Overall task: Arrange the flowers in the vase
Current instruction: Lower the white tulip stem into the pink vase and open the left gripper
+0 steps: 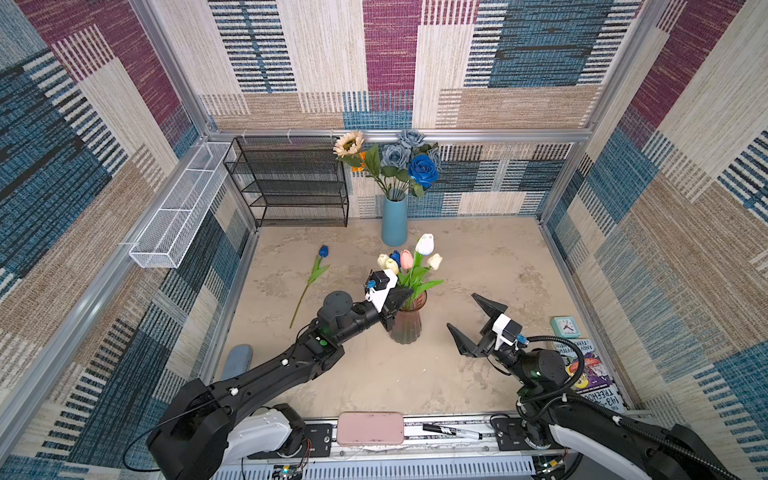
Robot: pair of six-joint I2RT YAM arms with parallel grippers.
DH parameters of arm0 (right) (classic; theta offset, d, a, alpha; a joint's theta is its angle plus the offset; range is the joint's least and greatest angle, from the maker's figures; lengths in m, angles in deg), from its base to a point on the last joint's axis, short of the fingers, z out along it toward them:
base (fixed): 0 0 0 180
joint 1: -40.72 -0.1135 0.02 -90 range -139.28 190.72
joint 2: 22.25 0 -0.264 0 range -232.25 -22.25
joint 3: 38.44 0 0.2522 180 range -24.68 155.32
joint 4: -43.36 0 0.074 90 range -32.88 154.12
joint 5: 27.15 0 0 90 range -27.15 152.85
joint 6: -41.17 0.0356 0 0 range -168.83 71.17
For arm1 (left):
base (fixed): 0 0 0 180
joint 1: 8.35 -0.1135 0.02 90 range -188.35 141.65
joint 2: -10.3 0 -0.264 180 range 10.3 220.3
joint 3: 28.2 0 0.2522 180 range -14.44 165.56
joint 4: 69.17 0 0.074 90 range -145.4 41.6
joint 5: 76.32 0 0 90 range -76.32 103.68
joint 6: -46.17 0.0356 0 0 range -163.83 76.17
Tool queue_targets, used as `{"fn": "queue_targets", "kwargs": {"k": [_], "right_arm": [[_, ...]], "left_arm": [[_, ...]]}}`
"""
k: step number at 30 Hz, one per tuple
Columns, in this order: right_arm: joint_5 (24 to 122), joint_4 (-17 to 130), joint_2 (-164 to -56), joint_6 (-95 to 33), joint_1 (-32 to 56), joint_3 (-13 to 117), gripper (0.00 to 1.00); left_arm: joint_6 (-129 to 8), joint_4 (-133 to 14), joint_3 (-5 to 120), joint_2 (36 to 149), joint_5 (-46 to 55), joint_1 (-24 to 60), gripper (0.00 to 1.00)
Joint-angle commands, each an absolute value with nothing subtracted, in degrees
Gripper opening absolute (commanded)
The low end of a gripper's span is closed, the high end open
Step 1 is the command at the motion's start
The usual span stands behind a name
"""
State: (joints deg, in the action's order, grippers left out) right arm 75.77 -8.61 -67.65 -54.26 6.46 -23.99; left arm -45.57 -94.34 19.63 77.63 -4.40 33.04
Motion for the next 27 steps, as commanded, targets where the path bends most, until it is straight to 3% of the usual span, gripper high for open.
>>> {"fn": "queue_targets", "kwargs": {"k": [1, 4, 15, 21, 27], "right_arm": [[76.03, -9.63, -67.64, -54.19, 6.36, -23.76, 1.0], [76.02, -9.65, -67.66, -54.18, 6.36, -23.77, 1.0], [76.12, -9.76, -68.13, -54.1, 6.36, -23.63, 1.0], [76.12, -9.82, -68.21, -54.1, 6.36, -23.61, 1.0], [76.03, -9.92, -68.21, -54.06, 6.36, -23.55, 1.0]], "left_arm": [[-44.71, -95.81, 19.34, 77.6, -3.24, 33.22, 0.22], [-44.63, -96.14, 19.05, 77.33, -2.82, 33.22, 0.29], [-43.5, -91.09, 20.5, 76.87, -2.29, 33.22, 0.35], [-43.28, -86.74, 21.68, 75.86, -3.04, 33.22, 0.48], [-41.7, -84.7, 21.51, 70.94, -1.56, 33.21, 0.69]]}}
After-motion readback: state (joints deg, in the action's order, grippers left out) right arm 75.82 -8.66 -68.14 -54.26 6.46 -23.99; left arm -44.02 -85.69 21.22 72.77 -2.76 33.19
